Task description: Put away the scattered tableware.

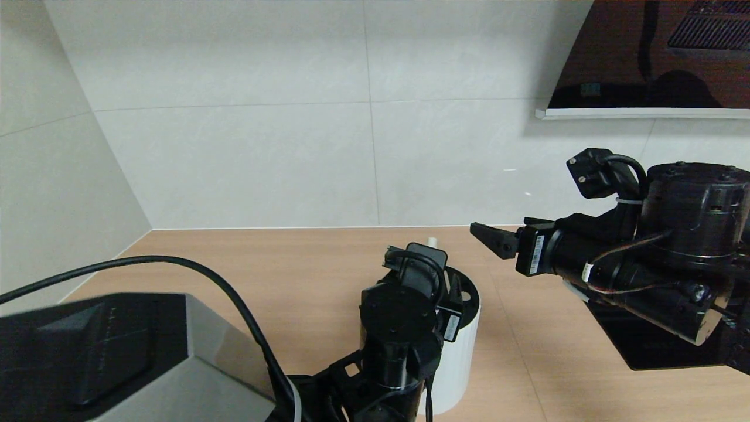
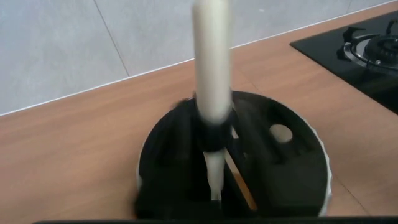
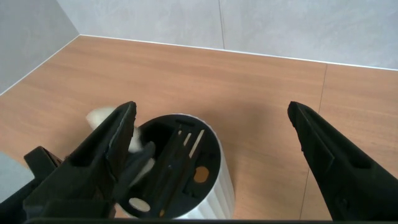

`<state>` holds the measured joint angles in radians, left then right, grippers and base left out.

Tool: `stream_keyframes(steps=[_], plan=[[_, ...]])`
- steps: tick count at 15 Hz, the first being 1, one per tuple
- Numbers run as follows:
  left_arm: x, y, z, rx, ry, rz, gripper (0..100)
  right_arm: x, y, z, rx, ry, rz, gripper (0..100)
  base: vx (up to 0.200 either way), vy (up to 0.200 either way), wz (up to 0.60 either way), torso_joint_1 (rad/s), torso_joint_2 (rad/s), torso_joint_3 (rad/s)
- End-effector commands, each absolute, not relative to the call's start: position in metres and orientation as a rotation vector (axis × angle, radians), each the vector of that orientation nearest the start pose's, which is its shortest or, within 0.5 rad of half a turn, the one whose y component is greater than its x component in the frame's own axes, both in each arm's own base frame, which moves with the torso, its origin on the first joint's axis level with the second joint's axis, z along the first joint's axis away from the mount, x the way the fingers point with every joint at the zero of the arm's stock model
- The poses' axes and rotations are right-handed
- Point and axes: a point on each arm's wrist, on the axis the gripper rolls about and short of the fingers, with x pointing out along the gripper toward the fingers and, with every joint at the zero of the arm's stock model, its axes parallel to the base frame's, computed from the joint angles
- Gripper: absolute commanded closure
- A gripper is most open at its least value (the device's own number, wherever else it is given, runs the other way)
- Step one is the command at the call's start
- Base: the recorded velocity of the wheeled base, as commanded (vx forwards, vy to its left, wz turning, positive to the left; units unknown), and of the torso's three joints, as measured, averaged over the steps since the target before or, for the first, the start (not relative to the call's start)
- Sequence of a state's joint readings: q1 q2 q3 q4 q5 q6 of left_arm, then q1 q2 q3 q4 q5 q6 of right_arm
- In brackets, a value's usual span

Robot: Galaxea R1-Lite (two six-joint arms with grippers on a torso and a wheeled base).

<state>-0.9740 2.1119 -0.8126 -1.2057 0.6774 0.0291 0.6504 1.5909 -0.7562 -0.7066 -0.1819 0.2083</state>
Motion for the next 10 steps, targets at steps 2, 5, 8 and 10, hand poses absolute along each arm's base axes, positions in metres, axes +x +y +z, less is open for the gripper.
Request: stream_keyframes(steps=[2, 5, 8, 10], plan=[[0.22, -0.298, 0.103, 0.092, 0.054, -0.295, 0, 0.225, 0.167, 0.209, 0.154, 0.163, 0.455, 0, 0.0, 0.0, 0.0, 0.0, 0.0, 0.0], [0.219, -0.296, 0.111, 0.073, 0.036, -0.295, 0, 0.225, 0.167, 0.209, 0.154, 0.163, 0.455, 0, 0.0, 0.0, 0.0, 0.0, 0.0, 0.0], [0.204, -0.275, 0.166, -0.031, -0.062, -0.304, 0, 0.225, 0.166, 0.21, 0.155, 0.16, 0.452, 0, 0.0, 0.0, 0.0, 0.0, 0.0, 0.0], [0.189, -0.254, 0.2, -0.089, -0.122, -0.339, 0, 0.224, 0.164, 0.214, 0.163, 0.141, 0.448, 0, 0.0, 0.0, 0.0, 0.0, 0.0, 0.0]])
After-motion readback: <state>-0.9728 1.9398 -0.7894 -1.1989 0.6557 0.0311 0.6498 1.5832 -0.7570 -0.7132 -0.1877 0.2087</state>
